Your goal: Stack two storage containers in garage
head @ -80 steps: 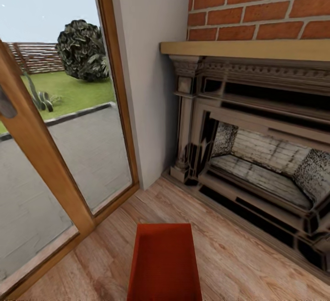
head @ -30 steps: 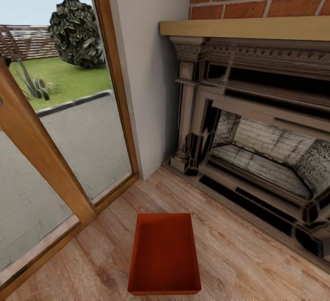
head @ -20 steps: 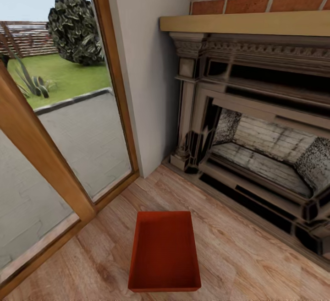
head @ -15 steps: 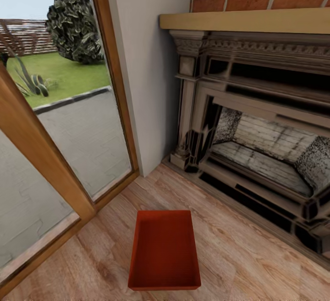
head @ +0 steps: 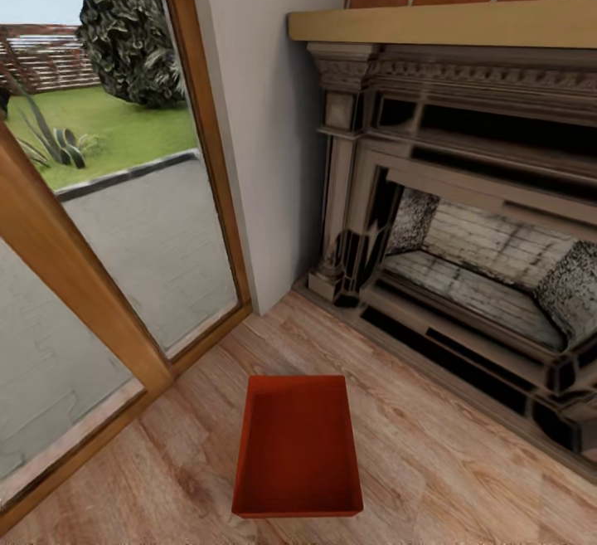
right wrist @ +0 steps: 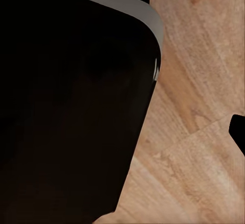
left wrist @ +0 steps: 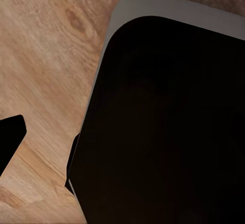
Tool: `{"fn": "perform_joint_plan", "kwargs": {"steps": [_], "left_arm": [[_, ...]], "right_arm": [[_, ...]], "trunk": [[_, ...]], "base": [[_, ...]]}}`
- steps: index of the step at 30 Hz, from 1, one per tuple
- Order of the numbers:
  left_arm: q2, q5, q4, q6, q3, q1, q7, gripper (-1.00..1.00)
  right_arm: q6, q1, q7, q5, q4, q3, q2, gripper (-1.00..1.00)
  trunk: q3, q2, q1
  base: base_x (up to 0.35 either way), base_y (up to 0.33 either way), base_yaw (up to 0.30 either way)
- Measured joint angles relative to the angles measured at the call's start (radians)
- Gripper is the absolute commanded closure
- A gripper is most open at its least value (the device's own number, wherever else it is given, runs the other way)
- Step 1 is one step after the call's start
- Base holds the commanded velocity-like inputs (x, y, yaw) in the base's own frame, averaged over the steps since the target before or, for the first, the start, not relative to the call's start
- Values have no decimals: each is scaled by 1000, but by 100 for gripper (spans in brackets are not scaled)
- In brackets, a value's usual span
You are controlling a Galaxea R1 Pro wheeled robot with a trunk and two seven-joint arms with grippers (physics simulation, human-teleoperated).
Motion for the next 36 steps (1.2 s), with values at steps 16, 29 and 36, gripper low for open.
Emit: {"fn": "perform_joint_plan", "kwargs": {"steps": [16,29,36], "left_arm": [[0,0,0,0,0,0,0,-100],[0,0,0,0,0,0,0,-100],[0,0,0,0,0,0,0,-100]], "right_arm": [[0,0,0,0,0,0,-1,-100],[0,0,-4,0,0,0,1,-100],[-3,0,-6,0,0,-1,0,-100]], "trunk": [[-25,0,0],[-46,0,0],[-57,0,0]], "base": [[0,0,0],[0,0,0],[0,0,0]]}}
